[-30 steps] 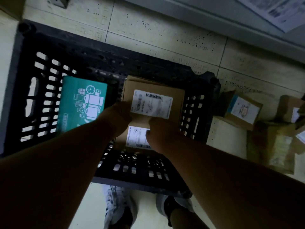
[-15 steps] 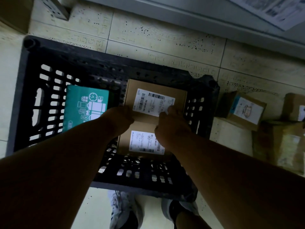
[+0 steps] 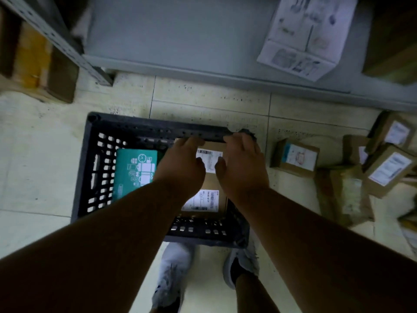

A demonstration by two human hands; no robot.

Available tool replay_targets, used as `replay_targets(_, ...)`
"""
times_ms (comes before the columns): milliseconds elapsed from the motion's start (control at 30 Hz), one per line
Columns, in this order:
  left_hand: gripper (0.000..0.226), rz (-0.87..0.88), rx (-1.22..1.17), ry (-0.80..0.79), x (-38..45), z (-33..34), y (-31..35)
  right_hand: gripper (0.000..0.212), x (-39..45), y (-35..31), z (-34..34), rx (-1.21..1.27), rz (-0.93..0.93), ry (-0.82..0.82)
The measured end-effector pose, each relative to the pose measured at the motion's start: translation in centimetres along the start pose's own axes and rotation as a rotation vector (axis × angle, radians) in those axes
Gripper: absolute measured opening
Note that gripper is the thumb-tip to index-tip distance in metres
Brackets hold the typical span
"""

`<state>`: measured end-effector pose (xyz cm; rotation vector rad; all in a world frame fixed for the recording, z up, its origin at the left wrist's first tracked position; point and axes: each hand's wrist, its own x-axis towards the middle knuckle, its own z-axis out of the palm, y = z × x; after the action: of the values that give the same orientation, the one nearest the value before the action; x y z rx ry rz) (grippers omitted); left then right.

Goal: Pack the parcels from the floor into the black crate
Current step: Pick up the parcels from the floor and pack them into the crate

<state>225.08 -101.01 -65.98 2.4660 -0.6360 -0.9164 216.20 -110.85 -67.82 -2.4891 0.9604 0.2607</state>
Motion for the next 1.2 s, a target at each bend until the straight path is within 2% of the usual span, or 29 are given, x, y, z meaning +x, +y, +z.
replay_targets(167,0.043,0.204,0.035,0.018,-4.7,-3.7,5.5,0.043,-4.3,-1.3,-6.9,0.112,0.083,0.282)
replay_targets(333,0.038,0.422,0.041,-0.035,-10.8,-5.8,10.4,0.041,-11.1,-1.9,-12.2,0.242,0.237,0.434)
replay_targets(467,0.038,0.540,0.062,-0.038,-15.6,-5.0,13.9,0.043,-16.6,-0.5,-15.4,0.323,0.313,0.579)
replay_targets(567,0.038,0.594,0.061,-0.044,-18.7,-2.6,16.5,0.046,-20.5,2.0,-16.4,0.343,0.390,0.656)
replay_targets(833,0.036,0.788,0.115,-0.106,-27.2,8.8,22.2,0.046,-31.8,13.4,-17.1,0.395,0.619,0.692)
replay_targets(933,0.037,0.810,0.124,-0.161,-31.6,12.3,25.7,0.046,-37.2,18.0,-18.7,0.405,0.699,0.727)
replay_targets(1067,0.036,0.925,0.116,-0.218,-37.6,16.3,30.8,0.046,-43.9,23.6,-21.4,0.452,0.789,0.801)
replay_targets(1200,0.035,0.980,0.141,-0.266,-41.5,21.2,35.9,0.049,-49.1,29.2,-24.4,0.440,0.873,0.809)
